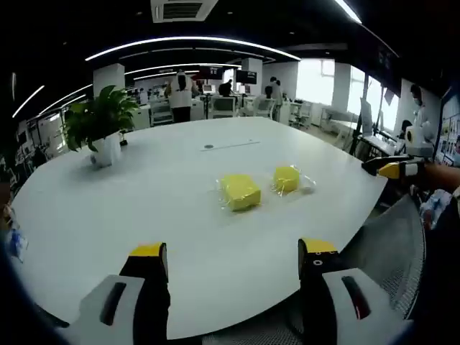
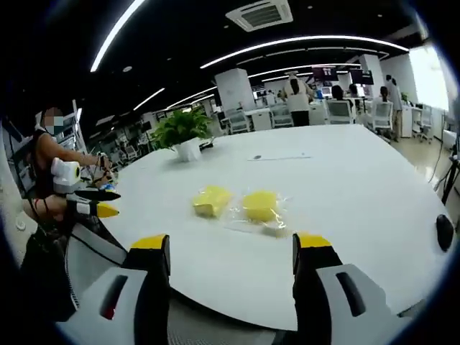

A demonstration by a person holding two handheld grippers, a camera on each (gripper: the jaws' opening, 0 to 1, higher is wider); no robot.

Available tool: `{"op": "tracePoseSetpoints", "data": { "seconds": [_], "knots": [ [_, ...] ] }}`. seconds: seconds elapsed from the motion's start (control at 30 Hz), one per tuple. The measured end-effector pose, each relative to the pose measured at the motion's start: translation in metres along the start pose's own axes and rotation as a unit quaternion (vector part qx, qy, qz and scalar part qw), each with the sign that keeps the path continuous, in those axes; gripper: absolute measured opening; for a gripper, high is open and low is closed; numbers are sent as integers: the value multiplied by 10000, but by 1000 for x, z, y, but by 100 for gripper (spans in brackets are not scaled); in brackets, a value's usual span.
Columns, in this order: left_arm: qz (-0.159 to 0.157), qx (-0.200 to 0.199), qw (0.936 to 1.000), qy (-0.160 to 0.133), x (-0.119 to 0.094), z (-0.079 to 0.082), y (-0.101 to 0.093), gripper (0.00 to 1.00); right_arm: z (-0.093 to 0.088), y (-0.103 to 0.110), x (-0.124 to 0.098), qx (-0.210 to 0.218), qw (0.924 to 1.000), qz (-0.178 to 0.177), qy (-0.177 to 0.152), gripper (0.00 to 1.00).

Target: Compare the silicone blocks by pressing each to a similar depth, holding the contact briefly, and releasing to observe deformation and rebound differences across the visible hardness samples.

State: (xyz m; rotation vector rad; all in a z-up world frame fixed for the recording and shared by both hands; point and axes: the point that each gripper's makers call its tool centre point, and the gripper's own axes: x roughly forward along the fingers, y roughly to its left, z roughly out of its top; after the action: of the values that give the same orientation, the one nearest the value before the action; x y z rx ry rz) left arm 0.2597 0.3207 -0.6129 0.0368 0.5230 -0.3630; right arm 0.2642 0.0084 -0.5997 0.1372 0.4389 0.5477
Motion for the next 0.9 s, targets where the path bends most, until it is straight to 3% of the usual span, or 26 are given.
{"op": "tracePoseSetpoints", "data": {
  "seconds": [0.9],
  "knots": [
    [-78,-23,10000,-33,0,5,1,70,0,0,1,0,10000,32,8,65]
  ]
}}
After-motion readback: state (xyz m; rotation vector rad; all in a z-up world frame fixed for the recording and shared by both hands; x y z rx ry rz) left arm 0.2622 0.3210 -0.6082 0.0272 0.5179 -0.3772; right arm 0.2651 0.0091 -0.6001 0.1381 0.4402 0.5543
